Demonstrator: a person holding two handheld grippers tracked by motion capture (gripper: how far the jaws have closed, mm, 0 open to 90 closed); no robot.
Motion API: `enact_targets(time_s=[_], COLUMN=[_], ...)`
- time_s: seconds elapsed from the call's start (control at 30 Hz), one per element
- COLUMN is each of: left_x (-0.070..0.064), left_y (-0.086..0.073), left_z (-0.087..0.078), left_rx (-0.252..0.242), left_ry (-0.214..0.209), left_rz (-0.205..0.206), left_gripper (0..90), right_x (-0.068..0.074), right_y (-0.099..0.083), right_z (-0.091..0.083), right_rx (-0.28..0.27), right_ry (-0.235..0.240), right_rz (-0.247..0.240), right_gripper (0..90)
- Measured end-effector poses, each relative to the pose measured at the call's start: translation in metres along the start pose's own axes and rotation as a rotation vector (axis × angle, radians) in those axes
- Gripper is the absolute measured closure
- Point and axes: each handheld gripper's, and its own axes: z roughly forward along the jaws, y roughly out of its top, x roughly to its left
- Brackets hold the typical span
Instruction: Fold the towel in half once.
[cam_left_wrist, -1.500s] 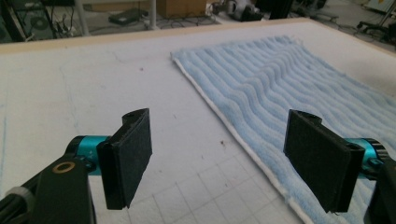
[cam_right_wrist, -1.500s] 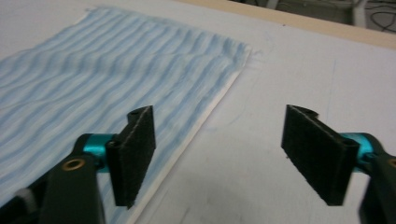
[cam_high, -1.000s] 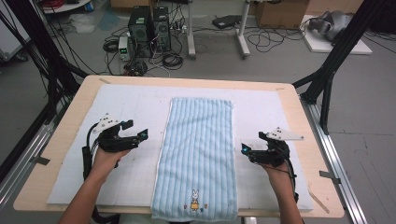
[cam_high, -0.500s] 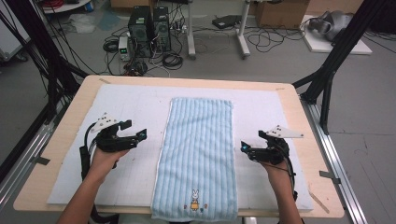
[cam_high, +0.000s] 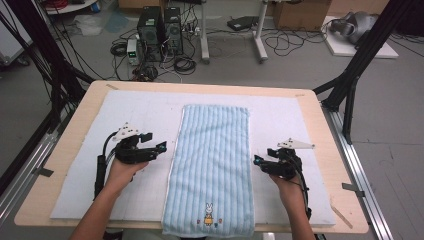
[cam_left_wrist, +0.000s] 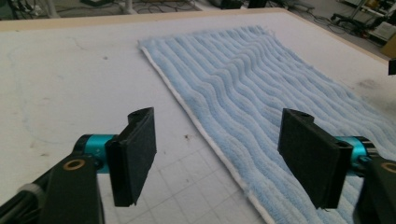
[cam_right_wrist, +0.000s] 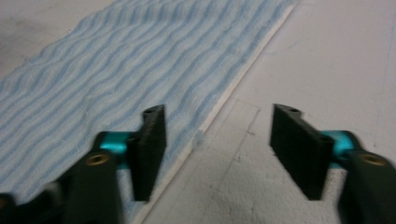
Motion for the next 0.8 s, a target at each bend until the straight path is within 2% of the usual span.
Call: enact_targets(time_s=[0.07, 0.2, 0.27, 0.33, 0.4, 0.43, 0.5, 0.53, 0.6, 0.67, 0.8], left_x=[0.001, 0.005, 0.007, 0.010, 0.011, 0.013, 0.016, 0.017, 0.018, 0.021, 0.025], left_y=[0.002, 0.011, 0.013, 0.014, 0.016, 0.019, 0.022, 0.025, 0.028, 0.025, 0.014], left_z=[0.005, 0.016, 0.022, 0.029, 0.037, 0.040, 0.048, 0.053, 0.062, 0.071, 0.087], left_rx=[0.000, 0.017, 0.008, 0.039, 0.043, 0.040, 0.024, 0.040, 0.032, 0.025, 0.077], left_ry=[0.005, 0.023, 0.018, 0.034, 0.038, 0.037, 0.039, 0.062, 0.074, 0.075, 0.115], left_rz=[-0.023, -0.032, -0.039, -0.034, -0.046, -0.036, -0.050, -0.042, -0.041, -0.060, -0.068], left_gripper=[32.7, 32.5, 32.7, 32.2, 32.2, 32.2, 33.2, 32.7, 33.0, 32.6, 30.5], right_x=[0.000, -0.002, -0.002, -0.002, -0.002, -0.002, -0.001, 0.000, 0.000, 0.000, -0.003], right_y=[0.002, 0.010, 0.014, 0.017, 0.018, 0.018, 0.018, 0.018, 0.018, 0.019, 0.020], right_z=[0.003, 0.011, 0.015, 0.017, 0.019, 0.020, 0.022, 0.022, 0.022, 0.022, 0.024], right_rx=[0.001, 0.010, 0.015, 0.013, 0.011, 0.014, 0.026, 0.030, 0.025, 0.018, 0.017], right_ry=[-0.008, -0.019, -0.022, -0.022, -0.021, -0.017, -0.006, -0.005, -0.002, -0.004, -0.026], right_rz=[-0.005, 0.001, -0.004, -0.010, -0.010, -0.014, -0.018, -0.023, -0.033, -0.037, -0.026], right_gripper=[48.1, 50.3, 50.2, 49.3, 48.7, 48.3, 47.5, 47.4, 46.8, 45.2, 38.8])
